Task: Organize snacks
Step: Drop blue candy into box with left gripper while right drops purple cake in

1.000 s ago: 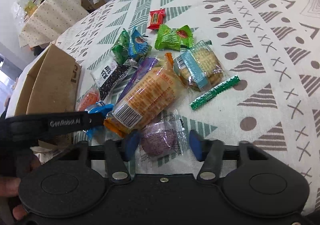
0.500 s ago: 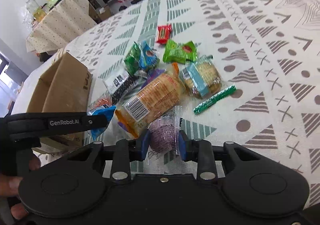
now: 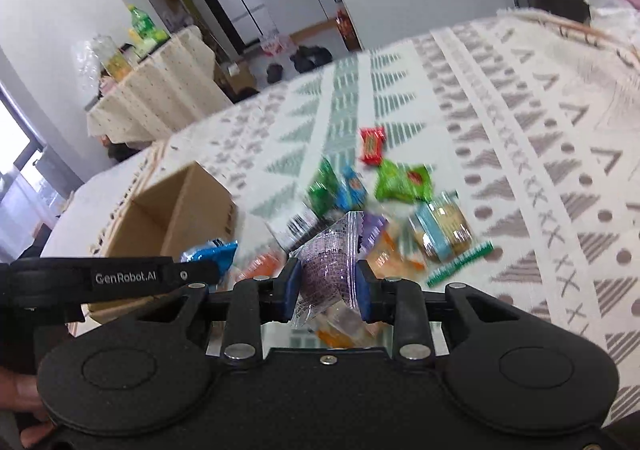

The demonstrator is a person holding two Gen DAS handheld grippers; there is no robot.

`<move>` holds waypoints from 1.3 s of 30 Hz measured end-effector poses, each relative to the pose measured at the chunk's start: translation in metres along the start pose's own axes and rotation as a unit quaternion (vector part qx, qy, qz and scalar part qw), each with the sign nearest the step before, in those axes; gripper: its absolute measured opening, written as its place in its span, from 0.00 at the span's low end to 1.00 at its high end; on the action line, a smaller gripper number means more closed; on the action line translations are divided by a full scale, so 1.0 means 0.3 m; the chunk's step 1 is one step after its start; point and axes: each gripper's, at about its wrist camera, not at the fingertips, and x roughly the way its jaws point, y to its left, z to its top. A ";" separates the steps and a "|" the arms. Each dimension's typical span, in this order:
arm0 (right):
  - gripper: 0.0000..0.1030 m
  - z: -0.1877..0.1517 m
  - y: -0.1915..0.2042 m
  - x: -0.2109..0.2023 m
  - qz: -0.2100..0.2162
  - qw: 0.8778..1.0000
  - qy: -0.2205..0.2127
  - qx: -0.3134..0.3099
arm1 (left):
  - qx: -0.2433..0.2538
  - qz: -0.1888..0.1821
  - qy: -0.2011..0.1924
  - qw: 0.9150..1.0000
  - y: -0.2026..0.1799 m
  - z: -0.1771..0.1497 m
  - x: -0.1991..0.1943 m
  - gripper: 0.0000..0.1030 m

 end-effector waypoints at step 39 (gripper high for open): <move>0.28 0.086 0.503 0.074 0.080 0.995 -0.041 -0.052 | -0.125 0.028 -0.058 0.990 0.529 0.057 -0.206 0.28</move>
